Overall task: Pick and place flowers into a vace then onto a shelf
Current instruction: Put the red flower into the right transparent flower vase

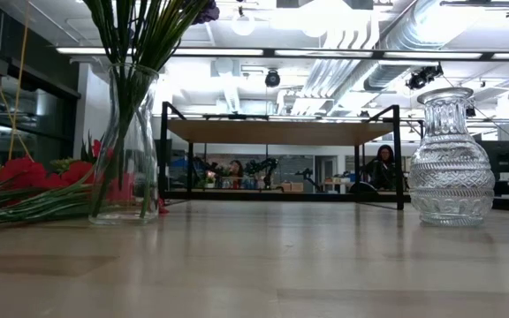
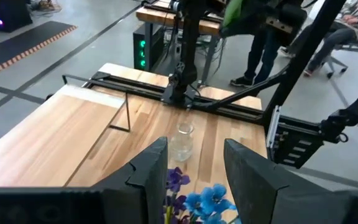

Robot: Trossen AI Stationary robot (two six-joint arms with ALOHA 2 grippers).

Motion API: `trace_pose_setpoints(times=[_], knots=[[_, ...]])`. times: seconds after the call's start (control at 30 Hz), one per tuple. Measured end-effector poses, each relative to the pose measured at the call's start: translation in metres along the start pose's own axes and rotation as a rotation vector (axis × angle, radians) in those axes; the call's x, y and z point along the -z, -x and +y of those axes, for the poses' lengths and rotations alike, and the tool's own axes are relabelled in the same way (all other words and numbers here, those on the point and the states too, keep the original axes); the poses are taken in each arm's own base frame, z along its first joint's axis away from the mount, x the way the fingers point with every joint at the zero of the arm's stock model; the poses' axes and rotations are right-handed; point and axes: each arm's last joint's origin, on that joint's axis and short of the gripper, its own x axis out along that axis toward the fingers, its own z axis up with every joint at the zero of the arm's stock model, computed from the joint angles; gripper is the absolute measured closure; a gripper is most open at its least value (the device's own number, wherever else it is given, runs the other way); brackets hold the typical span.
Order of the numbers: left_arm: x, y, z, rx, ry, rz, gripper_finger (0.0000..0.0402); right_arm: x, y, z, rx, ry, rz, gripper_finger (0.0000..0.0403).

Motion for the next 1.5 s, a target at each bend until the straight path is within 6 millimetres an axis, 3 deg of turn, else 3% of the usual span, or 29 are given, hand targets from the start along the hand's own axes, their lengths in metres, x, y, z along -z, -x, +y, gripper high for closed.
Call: trace_pose_setpoints(times=[0.2,0.57,0.93,1.4,1.5], knots=[[0.001,0.0,0.001,-0.004,-0.007,0.01,0.0211,-0.009,0.003,-0.021,0.019,-0.025,-0.008,0.0397],[0.004,0.0,0.002,-0.01,0.036,0.041,0.0211,-0.022,0.028,-0.076,-0.031,-0.101,-0.014,0.0395],[0.004,0.0,0.002,-0.014,0.039,0.037,0.0211,-0.02,0.038,-0.113,-0.053,-0.102,0.05,0.0395],[0.004,0.0,0.003,-0.031,0.072,0.025,0.0211,-0.026,0.052,-0.159,-0.076,-0.152,-0.003,0.0398],[0.004,0.0,0.003,-0.033,0.073,0.023,0.0211,-0.018,0.052,-0.17,-0.064,-0.151,-0.013,0.0395]])
